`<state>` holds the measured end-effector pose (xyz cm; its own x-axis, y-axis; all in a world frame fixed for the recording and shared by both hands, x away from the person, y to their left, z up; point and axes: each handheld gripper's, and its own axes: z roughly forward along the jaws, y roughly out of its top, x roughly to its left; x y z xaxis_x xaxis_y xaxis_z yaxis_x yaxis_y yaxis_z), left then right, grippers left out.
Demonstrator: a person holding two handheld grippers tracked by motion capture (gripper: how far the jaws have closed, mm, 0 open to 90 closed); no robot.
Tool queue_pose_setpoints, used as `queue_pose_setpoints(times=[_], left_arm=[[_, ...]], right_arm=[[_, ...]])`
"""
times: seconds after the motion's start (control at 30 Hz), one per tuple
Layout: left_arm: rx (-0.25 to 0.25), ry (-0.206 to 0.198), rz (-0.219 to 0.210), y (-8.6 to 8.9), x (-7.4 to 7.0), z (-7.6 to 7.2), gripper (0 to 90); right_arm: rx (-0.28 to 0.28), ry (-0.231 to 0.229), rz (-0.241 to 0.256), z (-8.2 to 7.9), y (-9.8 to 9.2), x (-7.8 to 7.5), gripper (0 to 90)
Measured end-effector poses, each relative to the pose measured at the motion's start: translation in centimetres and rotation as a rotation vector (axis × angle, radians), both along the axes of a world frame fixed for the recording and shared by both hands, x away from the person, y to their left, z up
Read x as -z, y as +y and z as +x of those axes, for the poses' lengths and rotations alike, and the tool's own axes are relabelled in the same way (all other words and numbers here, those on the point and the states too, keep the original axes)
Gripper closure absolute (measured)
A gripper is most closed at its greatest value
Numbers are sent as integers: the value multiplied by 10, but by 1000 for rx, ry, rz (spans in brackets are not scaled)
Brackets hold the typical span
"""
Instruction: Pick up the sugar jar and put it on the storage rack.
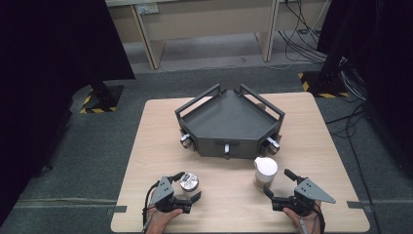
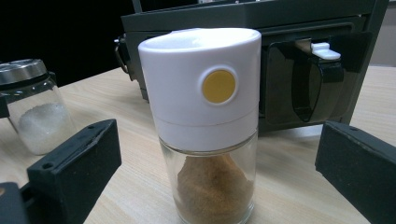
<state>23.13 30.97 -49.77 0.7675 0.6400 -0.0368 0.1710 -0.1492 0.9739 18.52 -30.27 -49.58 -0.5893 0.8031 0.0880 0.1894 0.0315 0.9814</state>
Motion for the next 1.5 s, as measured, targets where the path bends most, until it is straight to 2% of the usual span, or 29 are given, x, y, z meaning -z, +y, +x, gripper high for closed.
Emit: queue_pose_setpoints(times=[0.43, 0.67, 0.93, 1.03, 1.23, 1.5], left_arm=[[11, 13, 21, -2, -1, 7, 181], [25, 11, 39, -2, -2, 8, 302], [12, -2, 49, -4, -3, 5, 309], [11, 8, 31, -2, -3, 5, 310], [14, -15, 20, 0, -7, 2, 310], [23, 16, 20, 0, -15, 5, 310]], right_arm=[[-3, 1, 2, 0, 0, 0, 6], [-2, 3, 5, 1, -1, 0, 6], [-4, 5, 4, 1, -1, 0, 6], [-3, 4, 4, 1, -1, 1, 6], [-2, 4, 5, 1, -1, 1, 6], [-3, 4, 5, 1, -1, 1, 6]])
